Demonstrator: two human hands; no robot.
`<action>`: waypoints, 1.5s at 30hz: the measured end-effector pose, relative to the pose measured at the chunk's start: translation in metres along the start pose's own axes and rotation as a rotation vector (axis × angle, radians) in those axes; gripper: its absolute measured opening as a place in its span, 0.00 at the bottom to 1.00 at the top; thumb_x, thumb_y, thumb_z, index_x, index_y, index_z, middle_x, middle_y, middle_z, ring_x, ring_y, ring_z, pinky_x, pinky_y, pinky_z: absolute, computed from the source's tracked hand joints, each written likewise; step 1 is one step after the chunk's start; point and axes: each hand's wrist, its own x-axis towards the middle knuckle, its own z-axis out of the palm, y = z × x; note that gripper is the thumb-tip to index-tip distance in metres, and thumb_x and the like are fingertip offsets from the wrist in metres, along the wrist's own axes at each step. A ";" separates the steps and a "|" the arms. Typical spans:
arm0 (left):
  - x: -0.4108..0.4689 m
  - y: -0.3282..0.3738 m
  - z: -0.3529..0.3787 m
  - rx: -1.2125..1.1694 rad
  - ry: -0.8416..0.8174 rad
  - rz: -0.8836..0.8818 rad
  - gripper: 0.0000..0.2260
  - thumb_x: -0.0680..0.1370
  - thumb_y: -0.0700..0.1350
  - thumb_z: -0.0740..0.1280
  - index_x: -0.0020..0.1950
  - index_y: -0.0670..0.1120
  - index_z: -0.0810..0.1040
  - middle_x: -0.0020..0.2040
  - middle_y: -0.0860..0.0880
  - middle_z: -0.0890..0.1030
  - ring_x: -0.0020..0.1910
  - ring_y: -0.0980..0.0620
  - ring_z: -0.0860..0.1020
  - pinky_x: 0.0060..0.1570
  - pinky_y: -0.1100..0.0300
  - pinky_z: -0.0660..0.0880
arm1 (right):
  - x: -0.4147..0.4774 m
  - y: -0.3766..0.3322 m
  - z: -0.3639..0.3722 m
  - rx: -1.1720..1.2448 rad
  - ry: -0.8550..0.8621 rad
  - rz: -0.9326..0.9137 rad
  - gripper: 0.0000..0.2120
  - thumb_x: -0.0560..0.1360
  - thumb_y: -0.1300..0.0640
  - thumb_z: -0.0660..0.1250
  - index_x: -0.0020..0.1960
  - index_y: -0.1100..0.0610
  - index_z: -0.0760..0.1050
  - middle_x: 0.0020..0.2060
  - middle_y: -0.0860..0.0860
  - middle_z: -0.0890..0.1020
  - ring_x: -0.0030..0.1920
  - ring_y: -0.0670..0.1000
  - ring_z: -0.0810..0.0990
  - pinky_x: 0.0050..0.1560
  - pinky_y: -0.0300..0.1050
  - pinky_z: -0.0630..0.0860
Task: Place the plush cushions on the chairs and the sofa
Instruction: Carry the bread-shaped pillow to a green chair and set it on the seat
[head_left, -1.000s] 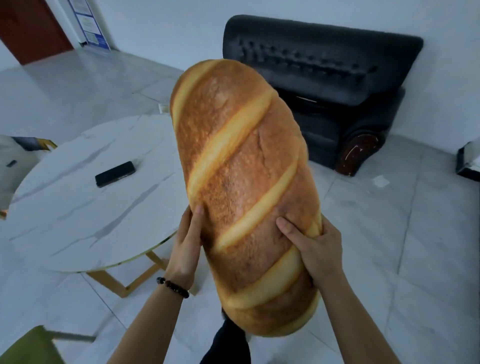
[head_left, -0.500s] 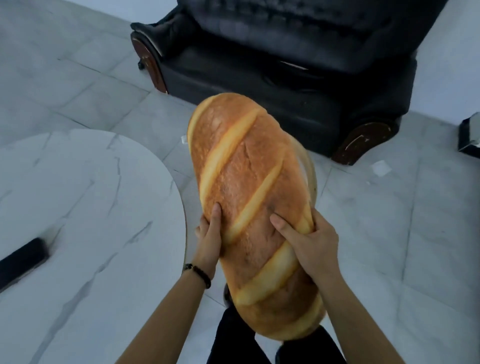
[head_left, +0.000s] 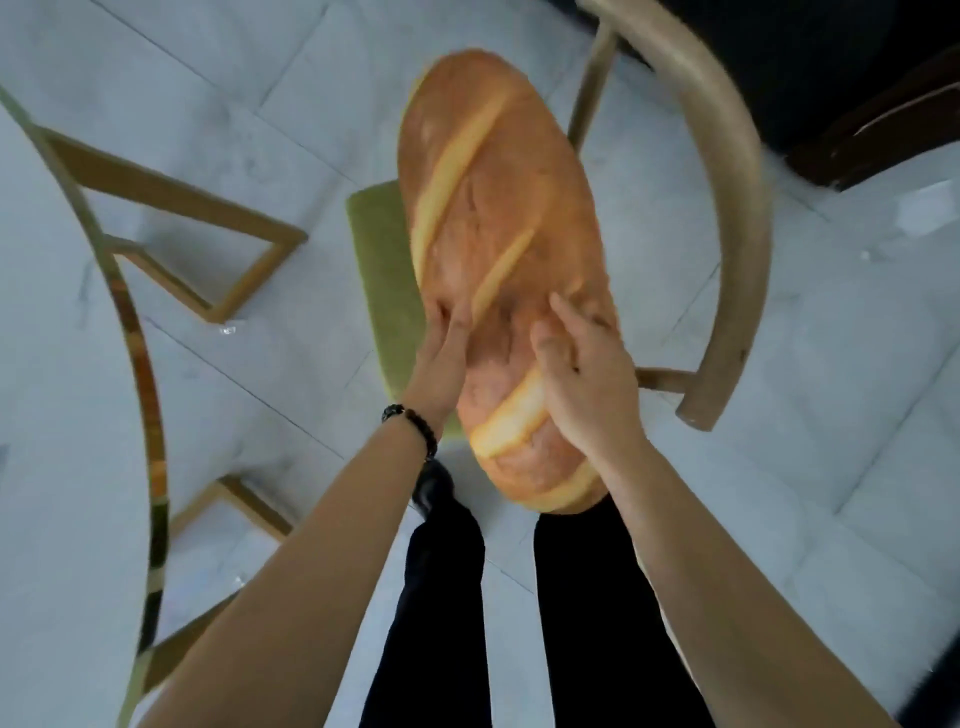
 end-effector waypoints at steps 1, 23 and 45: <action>0.006 -0.008 0.008 0.009 -0.001 -0.013 0.35 0.77 0.72 0.56 0.81 0.61 0.53 0.78 0.63 0.61 0.77 0.58 0.61 0.78 0.50 0.57 | 0.010 0.015 0.002 -0.112 -0.034 0.016 0.24 0.83 0.47 0.55 0.77 0.55 0.68 0.70 0.53 0.76 0.73 0.57 0.70 0.74 0.53 0.67; 0.030 -0.036 0.004 -0.427 -0.034 -0.035 0.23 0.80 0.39 0.68 0.74 0.43 0.69 0.66 0.45 0.80 0.63 0.49 0.80 0.60 0.55 0.79 | 0.101 0.040 -0.090 -0.342 0.408 -0.103 0.30 0.84 0.57 0.56 0.83 0.50 0.49 0.71 0.53 0.71 0.50 0.52 0.82 0.46 0.41 0.71; 0.035 0.043 0.069 0.130 0.133 -0.140 0.61 0.63 0.62 0.81 0.80 0.64 0.38 0.81 0.45 0.50 0.79 0.44 0.54 0.75 0.41 0.56 | 0.096 0.036 -0.089 -0.367 0.392 -0.086 0.33 0.81 0.55 0.60 0.83 0.51 0.50 0.74 0.56 0.68 0.63 0.58 0.78 0.51 0.56 0.80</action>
